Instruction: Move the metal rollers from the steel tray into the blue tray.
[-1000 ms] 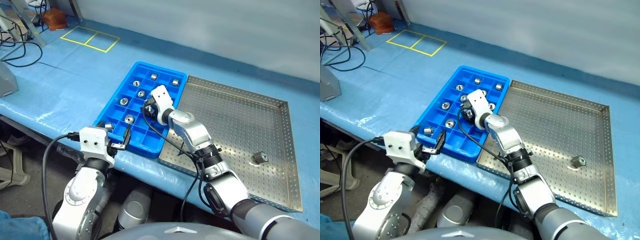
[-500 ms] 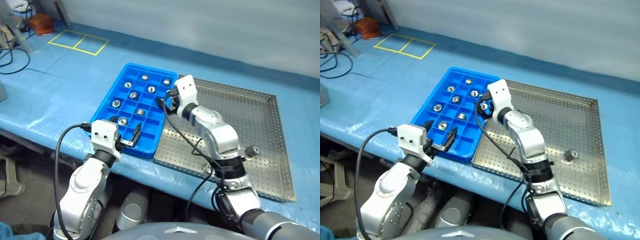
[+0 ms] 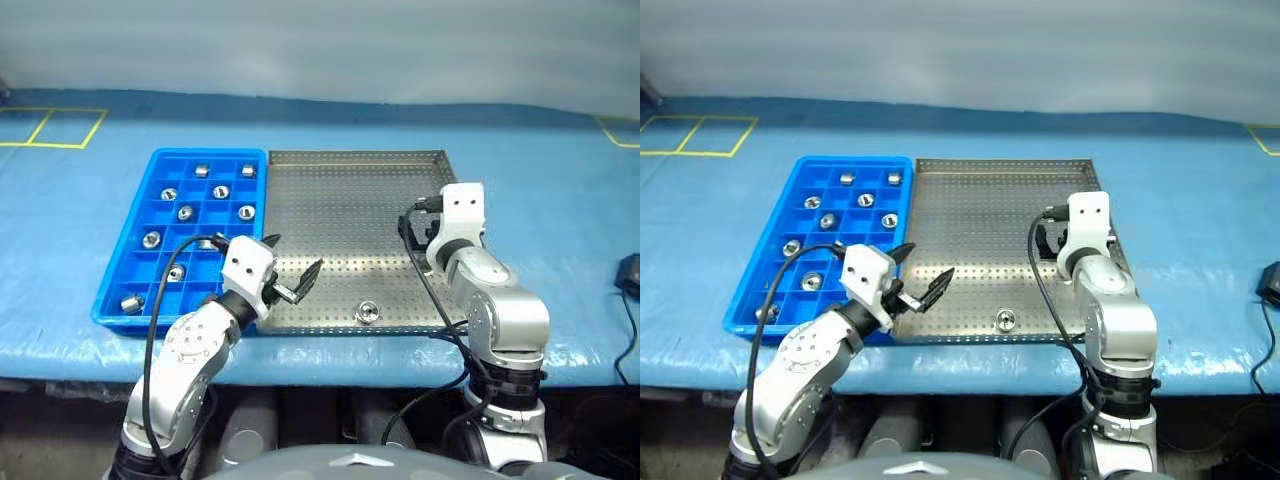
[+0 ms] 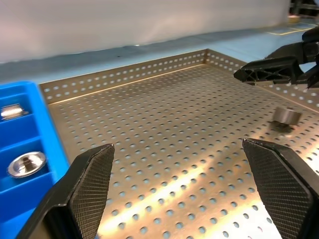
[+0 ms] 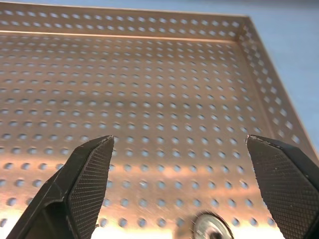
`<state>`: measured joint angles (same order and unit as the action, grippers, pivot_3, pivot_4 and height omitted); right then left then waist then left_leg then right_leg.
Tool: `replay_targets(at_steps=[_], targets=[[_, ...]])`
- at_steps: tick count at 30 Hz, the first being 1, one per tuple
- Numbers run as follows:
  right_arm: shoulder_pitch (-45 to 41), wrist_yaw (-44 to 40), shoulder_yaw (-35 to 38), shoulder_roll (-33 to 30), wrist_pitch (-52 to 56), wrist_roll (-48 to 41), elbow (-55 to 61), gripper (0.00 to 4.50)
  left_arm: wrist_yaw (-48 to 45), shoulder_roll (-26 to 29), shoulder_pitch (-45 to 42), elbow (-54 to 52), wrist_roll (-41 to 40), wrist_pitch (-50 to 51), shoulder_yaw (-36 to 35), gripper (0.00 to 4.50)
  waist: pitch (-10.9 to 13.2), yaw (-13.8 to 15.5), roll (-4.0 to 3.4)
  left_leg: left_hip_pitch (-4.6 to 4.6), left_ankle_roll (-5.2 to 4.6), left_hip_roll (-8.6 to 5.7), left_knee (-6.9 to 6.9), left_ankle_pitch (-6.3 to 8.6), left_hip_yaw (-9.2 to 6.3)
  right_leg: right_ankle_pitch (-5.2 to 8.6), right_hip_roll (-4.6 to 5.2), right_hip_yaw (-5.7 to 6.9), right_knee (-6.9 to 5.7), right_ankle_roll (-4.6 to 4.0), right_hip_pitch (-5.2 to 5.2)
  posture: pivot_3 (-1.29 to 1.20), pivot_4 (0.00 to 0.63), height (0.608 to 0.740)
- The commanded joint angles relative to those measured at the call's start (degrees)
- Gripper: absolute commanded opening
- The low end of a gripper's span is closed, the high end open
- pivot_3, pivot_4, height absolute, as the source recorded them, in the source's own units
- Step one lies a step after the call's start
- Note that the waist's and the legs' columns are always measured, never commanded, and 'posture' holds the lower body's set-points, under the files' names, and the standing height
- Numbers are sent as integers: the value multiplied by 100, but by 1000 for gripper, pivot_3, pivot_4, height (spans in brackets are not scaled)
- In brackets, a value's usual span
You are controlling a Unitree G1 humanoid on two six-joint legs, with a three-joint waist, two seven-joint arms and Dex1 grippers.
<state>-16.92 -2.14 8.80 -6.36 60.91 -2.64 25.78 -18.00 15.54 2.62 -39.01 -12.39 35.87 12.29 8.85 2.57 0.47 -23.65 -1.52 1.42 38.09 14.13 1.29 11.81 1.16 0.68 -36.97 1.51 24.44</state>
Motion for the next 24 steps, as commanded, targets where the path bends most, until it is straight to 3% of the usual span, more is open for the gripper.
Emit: replay_targets(at_steps=[1,13,16,21,24], targets=[[225,249,70,226,-388,35,-108,4472,-152,47,-51,-102,-91,-26,139,4500,0,-72,-1,3,0,6,1,0,2,0,-3,-4,-3,0,0,116,150,740],[422,382,341,560,-1096,-187,-1032,4472,-202,77,19,-142,-53,-41,189,4500,0,-82,0,7,-12,9,7,-10,28,-2,6,-46,-12,4,5,145,150,740],[426,382,322,555,-1151,-214,-1158,3657,-173,74,39,-162,-18,-63,180,4500,0,-72,0,7,-16,7,6,-11,35,-3,8,-54,-10,5,6,158,150,740],[397,266,180,485,-1163,-266,-1163,1937,-56,14,84,-184,35,-123,142,4500,0,-63,0,8,-17,9,4,-12,38,-3,7,-57,-10,4,8,178,150,740],[372,73,-88,421,-1139,-304,-1144,1779,212,-151,157,-174,121,-231,63,4500,0,-48,0,8,-17,8,4,-12,38,-2,7,-57,-10,4,9,196,150,740]])
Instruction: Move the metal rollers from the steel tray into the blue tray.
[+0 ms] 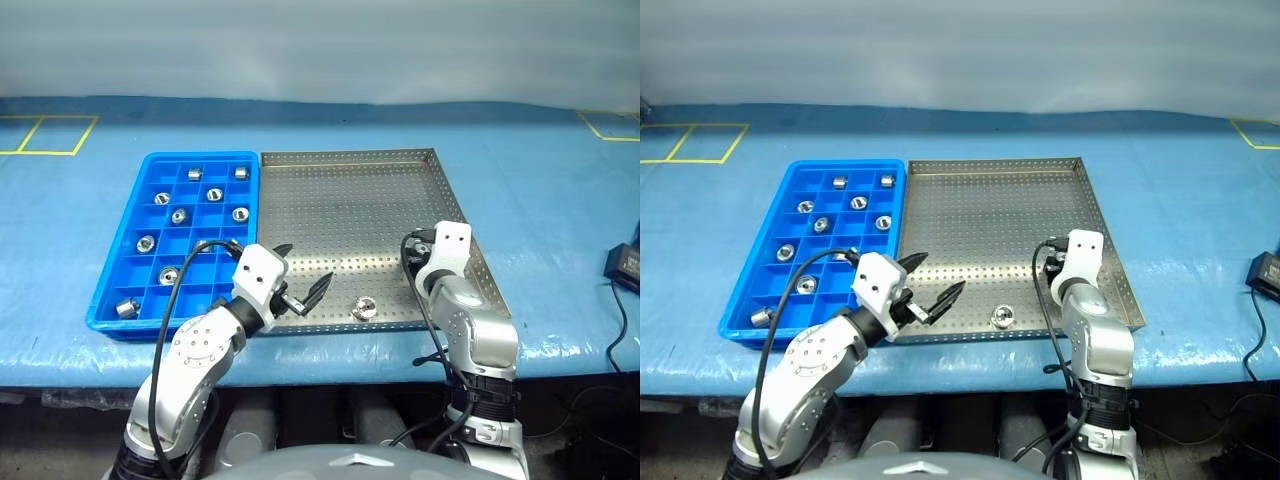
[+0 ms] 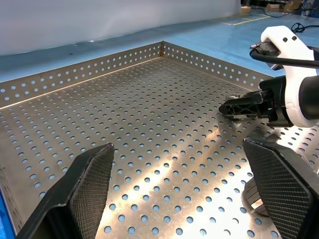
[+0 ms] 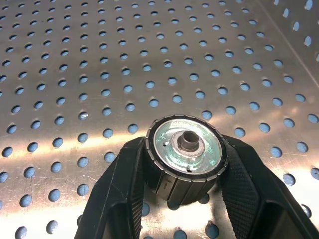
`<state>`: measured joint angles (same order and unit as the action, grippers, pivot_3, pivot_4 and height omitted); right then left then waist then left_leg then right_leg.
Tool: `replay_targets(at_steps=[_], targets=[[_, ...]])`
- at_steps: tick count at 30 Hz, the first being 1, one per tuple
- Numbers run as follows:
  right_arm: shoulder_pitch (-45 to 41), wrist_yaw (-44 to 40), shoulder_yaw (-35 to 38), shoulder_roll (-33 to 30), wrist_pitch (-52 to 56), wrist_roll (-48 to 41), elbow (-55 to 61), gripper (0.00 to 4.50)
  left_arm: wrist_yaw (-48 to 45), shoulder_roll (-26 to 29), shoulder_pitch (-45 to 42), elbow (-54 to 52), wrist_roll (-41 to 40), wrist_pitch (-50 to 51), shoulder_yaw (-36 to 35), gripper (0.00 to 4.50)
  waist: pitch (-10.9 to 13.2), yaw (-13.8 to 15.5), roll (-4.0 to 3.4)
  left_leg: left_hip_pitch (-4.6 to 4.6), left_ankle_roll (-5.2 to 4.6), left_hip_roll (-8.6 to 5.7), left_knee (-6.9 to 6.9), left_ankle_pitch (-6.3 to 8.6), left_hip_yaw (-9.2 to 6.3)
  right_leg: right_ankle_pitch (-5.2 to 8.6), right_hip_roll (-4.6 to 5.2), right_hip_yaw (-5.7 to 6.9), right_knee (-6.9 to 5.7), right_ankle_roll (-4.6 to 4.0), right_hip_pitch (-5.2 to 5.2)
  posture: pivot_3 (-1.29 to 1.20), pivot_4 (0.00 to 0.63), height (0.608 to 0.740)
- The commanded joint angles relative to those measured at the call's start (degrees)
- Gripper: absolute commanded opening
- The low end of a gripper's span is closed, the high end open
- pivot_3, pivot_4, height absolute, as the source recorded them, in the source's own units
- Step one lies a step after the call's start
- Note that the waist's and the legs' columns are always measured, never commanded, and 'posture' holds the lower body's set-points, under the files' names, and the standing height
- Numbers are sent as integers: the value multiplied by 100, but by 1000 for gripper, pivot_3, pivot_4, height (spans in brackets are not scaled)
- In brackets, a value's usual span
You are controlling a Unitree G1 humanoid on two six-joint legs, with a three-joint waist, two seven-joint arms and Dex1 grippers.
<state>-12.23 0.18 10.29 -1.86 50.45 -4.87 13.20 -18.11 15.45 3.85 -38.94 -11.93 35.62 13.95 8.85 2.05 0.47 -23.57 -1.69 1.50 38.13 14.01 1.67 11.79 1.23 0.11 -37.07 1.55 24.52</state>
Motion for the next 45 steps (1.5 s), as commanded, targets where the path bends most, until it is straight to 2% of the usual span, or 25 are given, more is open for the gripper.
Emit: replay_targets(at_steps=[1,5,10,15,21,28,39,45], targets=[[-116,-261,-390,-47,-78,-103,157,1779,384,-261,70,-158,114,-280,-172,4500,0,8,0,0,0,0,0,0,0,0,0,0,0,0,0,207,150,740],[-421,-734,-1071,-174,71,-202,485,1779,966,-683,165,-147,321,-497,-463,4500,1,32,0,-1,0,0,-1,0,0,-4,0,-1,1,7,2,247,150,740],[-1155,-1220,-1782,-277,311,-374,714,1779,1344,-833,227,-395,502,-569,-779,4500,2,111,2,-1,-1,2,-2,-1,-4,-6,-3,2,-1,10,2,316,150,740],[-1741,-1436,-2304,-58,305,-432,512,1779,1551,-850,416,-706,615,-521,-1044,4500,2,348,4,-6,-1,-1,-14,-1,-10,-16,-1,8,12,25,3,384,150,740],[-2125,-1620,-2834,338,212,-466,53,1779,1542,-858,1145,-958,490,-479,-1205,4500,3,583,5,-12,-2,-4,-18,1,-14,-15,6,16,17,23,6,464,150,740],[-2132,-1781,-3146,485,118,-457,-379,1779,1448,-858,1689,-1077,397,-559,-977,4500,4,942,7,-15,-1,-3,-13,1,-25,7,11,39,19,-10,5,505,150,740],[-1754,-1862,-3068,101,268,-471,-532,1779,1325,-814,1513,-999,357,-498,-855,4500,4,1381,5,-28,2,-1,-19,3,-33,16,12,60,22,-23,14,467,150,740],[-1569,-1826,-2964,53,428,-548,-239,3818,1148,-714,1244,-946,323,-381,-741,4500,2,1493,6,-27,2,-1,-16,3,-35,17,13,65,22,-23,11,412,150,740]])
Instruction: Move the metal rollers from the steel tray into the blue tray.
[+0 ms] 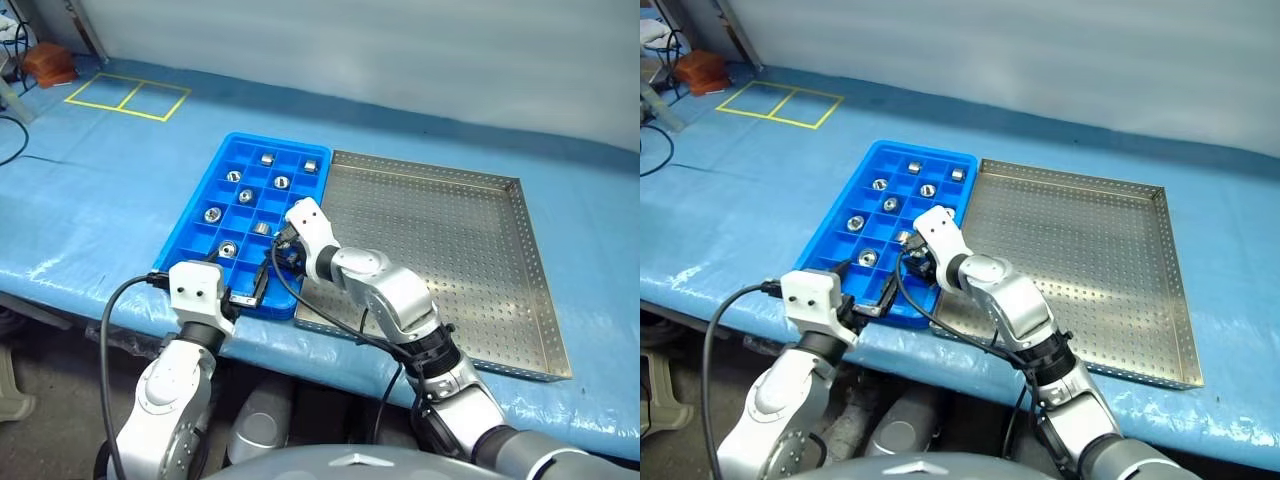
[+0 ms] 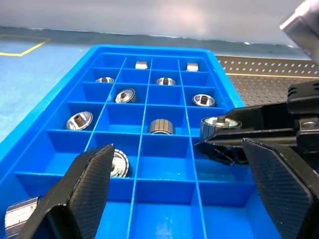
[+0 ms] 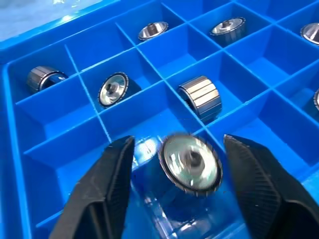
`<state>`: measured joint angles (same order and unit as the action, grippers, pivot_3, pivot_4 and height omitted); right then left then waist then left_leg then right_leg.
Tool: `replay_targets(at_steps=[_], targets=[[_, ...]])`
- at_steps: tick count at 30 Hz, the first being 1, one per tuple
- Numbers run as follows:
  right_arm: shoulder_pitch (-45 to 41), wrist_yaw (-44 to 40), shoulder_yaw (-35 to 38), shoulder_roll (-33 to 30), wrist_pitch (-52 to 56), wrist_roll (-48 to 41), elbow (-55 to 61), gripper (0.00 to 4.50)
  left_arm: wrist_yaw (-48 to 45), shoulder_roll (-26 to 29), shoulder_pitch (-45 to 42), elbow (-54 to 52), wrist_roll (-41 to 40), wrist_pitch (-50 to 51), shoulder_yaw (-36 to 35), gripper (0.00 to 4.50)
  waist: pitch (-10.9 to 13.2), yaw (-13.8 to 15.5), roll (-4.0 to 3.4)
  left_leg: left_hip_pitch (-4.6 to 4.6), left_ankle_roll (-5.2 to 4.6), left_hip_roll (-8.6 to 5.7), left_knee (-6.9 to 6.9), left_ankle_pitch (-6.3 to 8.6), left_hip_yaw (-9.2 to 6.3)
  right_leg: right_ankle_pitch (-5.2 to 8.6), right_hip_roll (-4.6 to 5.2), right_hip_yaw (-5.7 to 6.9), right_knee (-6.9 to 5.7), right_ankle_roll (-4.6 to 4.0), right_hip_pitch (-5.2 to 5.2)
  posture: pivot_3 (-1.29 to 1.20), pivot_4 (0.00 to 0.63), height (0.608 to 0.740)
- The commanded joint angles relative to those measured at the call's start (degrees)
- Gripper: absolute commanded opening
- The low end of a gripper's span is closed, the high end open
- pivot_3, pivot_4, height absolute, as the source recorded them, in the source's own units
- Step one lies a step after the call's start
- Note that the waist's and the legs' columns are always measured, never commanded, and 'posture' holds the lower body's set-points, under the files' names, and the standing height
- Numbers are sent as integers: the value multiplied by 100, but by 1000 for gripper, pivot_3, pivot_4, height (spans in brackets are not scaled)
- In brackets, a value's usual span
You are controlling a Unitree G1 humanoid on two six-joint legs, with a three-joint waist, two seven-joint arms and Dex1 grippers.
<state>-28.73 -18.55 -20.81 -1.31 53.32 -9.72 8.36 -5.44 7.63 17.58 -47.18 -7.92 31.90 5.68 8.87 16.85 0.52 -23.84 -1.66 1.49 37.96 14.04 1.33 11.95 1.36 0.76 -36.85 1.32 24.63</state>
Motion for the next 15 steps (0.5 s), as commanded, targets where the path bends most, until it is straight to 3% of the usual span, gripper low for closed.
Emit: replay_targets(at_steps=[1,2,8,15], targets=[[102,62,196,-8,179,-84,359,4124,-162,96,-185,-120,-105,17,91,4500,0,16,0,0,0,0,1,0,-1,0,0,1,0,0,-1,405,150,740],[120,83,250,-23,222,-98,481,4476,-205,123,-240,-112,-133,40,88,4500,0,16,0,0,0,0,3,0,-1,0,0,2,0,0,-1,387,150,740],[228,228,900,-393,774,-266,1652,4492,-613,407,-778,127,-354,157,34,4500,0,-107,-1,-9,1,-2,10,0,-1,0,3,3,4,1,2,247,150,740],[598,653,1784,-999,2100,-198,2948,4492,-1218,704,-1472,637,-648,231,190,4500,1,-818,-1,-10,0,-7,8,0,-10,0,4,3,4,-2,-5,101,150,740]])
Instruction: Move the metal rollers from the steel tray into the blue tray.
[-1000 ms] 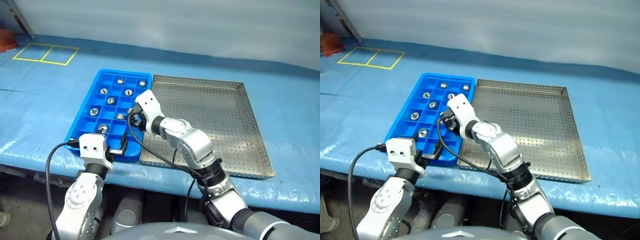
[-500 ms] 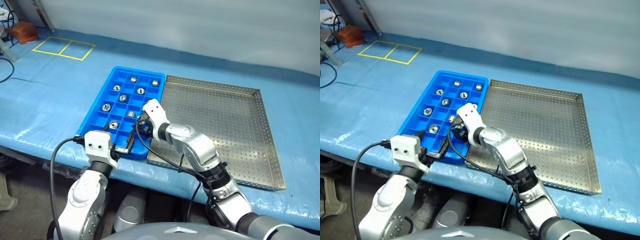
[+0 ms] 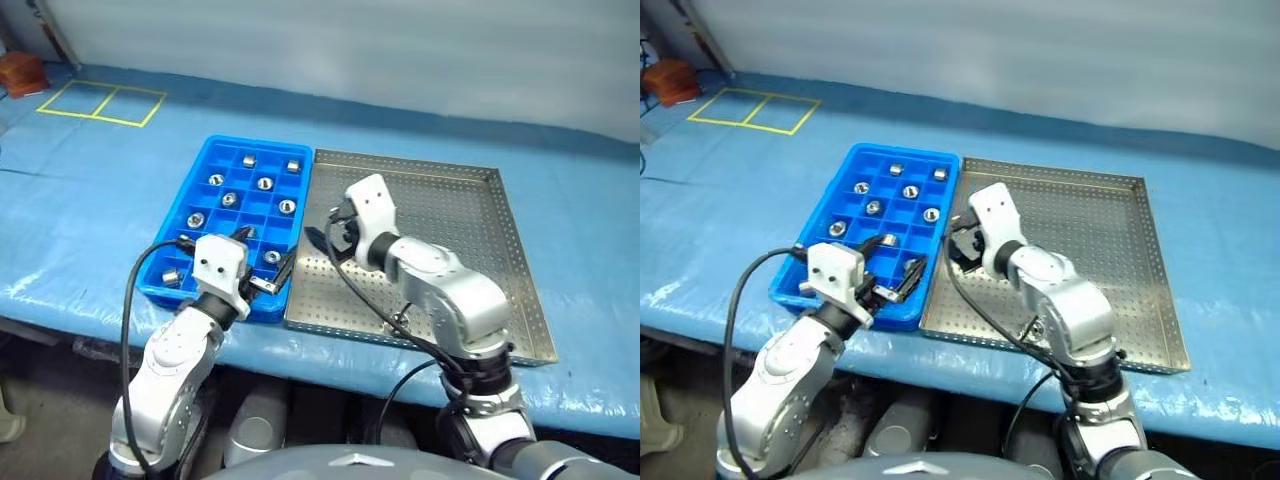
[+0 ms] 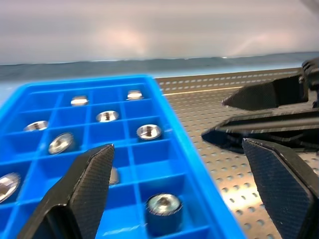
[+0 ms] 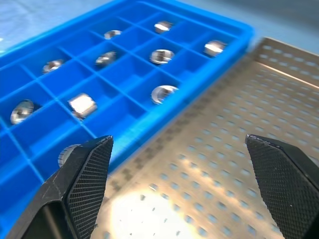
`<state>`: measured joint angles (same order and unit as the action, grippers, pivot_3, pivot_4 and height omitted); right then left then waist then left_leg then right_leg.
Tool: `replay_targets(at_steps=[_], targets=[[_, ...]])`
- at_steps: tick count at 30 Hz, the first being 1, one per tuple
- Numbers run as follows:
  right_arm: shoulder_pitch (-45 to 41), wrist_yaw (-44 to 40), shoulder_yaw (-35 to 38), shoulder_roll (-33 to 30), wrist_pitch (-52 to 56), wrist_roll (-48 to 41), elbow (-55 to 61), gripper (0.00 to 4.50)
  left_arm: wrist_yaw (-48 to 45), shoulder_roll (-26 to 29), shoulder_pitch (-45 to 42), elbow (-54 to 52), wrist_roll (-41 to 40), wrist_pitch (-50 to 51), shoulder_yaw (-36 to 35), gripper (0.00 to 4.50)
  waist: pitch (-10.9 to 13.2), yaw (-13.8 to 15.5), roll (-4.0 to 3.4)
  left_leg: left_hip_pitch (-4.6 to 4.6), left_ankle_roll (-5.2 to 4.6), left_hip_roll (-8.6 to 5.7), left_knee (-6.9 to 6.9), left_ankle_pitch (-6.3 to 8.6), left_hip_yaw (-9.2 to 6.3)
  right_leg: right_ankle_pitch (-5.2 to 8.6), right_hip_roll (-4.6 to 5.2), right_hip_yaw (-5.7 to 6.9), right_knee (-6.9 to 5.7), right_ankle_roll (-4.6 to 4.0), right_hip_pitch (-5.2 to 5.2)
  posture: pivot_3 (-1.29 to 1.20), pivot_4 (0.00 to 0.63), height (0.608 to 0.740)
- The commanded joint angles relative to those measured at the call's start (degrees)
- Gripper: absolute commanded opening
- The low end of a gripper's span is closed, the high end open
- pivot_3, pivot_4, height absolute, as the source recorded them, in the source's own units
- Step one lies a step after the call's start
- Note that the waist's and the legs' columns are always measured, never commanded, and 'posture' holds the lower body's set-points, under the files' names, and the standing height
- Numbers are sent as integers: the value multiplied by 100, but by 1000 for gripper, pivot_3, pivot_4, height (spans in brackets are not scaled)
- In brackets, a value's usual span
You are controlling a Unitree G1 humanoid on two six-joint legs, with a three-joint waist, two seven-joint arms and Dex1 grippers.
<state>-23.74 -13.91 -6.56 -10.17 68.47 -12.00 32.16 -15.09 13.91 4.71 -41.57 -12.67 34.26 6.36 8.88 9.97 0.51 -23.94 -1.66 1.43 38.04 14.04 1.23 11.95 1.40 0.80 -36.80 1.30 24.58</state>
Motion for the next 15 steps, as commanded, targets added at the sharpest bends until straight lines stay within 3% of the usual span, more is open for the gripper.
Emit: replay_targets(at_steps=[1,6,15], targets=[[137,254,518,-119,916,23,739,4492,-348,118,-269,141,-207,9,164,4500,0,-241,0,0,0,-1,0,0,0,0,2,-2,-1,-1,0,90,150,740],[258,482,1073,342,2245,-22,1444,4492,-630,217,-481,423,-305,-22,380,4500,1,-813,-1,13,-1,7,-7,0,7,-1,0,-8,-10,-1,-1,29,150,740],[1446,947,869,868,2403,-439,2078,4492,-812,206,-410,614,-153,-358,708,4500,1,-1062,-1,24,-1,12,-12,-1,4,0,-12,-19,-18,1,-2,3,150,740]])
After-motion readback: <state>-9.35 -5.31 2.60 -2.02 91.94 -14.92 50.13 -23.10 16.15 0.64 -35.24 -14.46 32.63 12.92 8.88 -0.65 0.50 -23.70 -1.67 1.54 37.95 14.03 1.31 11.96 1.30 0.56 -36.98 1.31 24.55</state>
